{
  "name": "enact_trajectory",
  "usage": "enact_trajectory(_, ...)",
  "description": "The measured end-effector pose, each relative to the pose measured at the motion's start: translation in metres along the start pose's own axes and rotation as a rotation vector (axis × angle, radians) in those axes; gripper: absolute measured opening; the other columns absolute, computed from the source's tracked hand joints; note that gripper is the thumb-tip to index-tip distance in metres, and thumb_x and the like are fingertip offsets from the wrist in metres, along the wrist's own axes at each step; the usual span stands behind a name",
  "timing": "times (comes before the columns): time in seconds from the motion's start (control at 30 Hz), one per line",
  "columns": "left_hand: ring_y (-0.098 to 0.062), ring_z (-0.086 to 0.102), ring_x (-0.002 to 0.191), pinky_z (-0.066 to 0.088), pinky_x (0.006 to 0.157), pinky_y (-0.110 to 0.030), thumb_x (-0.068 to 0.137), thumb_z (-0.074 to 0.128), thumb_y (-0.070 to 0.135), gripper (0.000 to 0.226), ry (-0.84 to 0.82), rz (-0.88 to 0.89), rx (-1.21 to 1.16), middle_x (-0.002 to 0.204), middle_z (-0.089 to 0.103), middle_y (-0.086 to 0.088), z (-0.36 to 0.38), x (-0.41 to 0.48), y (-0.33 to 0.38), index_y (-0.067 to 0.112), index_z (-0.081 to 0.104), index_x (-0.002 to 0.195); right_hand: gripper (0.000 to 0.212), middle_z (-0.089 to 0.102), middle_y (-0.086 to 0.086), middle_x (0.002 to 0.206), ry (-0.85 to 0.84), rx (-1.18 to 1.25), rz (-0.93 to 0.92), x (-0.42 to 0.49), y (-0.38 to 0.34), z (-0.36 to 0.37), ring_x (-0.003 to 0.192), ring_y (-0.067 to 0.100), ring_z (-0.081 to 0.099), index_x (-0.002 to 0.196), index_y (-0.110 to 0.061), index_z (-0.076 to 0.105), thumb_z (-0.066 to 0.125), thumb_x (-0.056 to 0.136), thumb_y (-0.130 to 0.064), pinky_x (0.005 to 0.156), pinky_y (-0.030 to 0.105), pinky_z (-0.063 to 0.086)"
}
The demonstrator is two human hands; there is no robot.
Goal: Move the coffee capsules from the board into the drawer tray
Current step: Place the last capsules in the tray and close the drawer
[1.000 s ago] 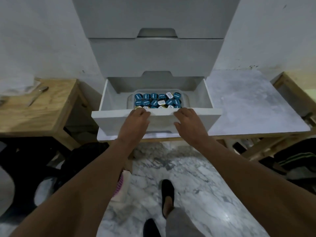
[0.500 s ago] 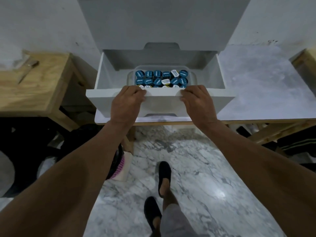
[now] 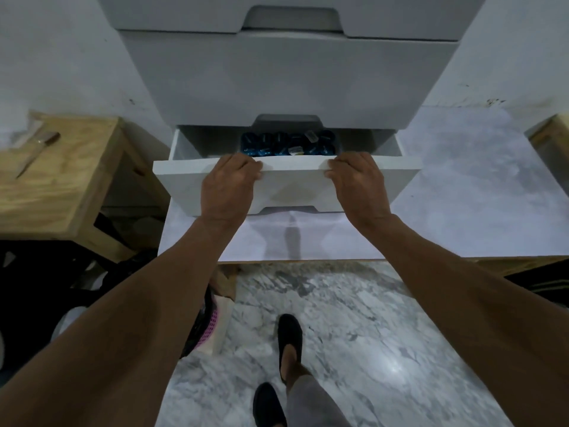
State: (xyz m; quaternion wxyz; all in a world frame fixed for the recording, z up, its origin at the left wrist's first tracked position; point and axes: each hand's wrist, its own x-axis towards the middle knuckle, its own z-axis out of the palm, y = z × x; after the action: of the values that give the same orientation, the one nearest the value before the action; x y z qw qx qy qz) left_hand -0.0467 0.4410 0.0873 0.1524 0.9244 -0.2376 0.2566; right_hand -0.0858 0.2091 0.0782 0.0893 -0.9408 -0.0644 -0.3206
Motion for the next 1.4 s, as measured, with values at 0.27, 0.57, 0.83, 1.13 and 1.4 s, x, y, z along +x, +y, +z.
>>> enact_trajectory(0.27, -0.030, 0.065, 0.077, 0.056, 0.058, -0.034, 0.076, 0.071, 0.006, 0.013, 0.100, -0.008, -0.018, 0.085, 0.070, -0.011, 0.029, 0.047, -0.023, 0.007, 0.073, 0.089, 0.006, 0.065, 0.009, 0.079, 0.086, 0.033, -0.015, 0.042, 0.014, 0.032, 0.073, 0.027, 0.058, 0.074, -0.003, 0.067, 0.071, 0.078, -0.002, 0.067, 0.021, 0.037)
enact_trajectory(0.57, -0.026, 0.064, 0.076, 0.052, 0.050, -0.031, 0.080, 0.070, 0.013, 0.009, 0.150, 0.016, 0.051, 0.082, 0.069, -0.005, 0.049, 0.069, -0.033, 0.012, 0.073, 0.088, 0.006, 0.065, 0.010, 0.077, 0.133, 0.003, -0.053, 0.064, 0.026, 0.049, 0.072, 0.029, 0.059, 0.074, -0.003, 0.068, 0.069, 0.076, 0.003, 0.065, 0.024, 0.040)
enact_trajectory(0.83, -0.028, 0.059, 0.088, 0.046, 0.072, -0.037, 0.073, 0.072, 0.030, 0.022, 0.131, -0.080, 0.136, 0.092, 0.064, -0.007, 0.045, 0.080, -0.034, 0.016, 0.064, 0.088, 0.009, 0.064, 0.010, 0.083, 0.110, -0.060, -0.066, 0.071, 0.028, 0.053, 0.080, 0.029, 0.057, 0.080, -0.006, 0.064, 0.070, 0.077, -0.001, 0.078, 0.028, 0.042)
enact_trajectory(1.13, -0.036, 0.020, 0.141, 0.014, 0.113, -0.052, 0.066, 0.070, 0.056, 0.111, 0.101, -0.138, 0.277, 0.152, 0.022, -0.020, 0.031, 0.074, -0.022, 0.006, 0.013, 0.146, 0.098, 0.022, 0.017, 0.155, -0.044, -0.316, 0.046, 0.061, 0.014, 0.024, 0.143, 0.037, 0.019, 0.149, -0.014, 0.020, 0.075, 0.073, -0.044, 0.116, 0.053, 0.017)
enact_trajectory(1.4, -0.040, 0.024, 0.139, 0.019, 0.114, -0.051, 0.070, 0.064, 0.057, 0.105, 0.158, -0.082, 0.311, 0.150, 0.026, -0.023, 0.046, 0.078, -0.032, 0.002, 0.014, 0.144, 0.101, 0.024, 0.020, 0.154, 0.001, -0.424, 0.065, 0.063, 0.019, 0.049, 0.141, 0.042, 0.021, 0.148, -0.012, 0.021, 0.076, 0.071, -0.045, 0.114, 0.056, 0.023)
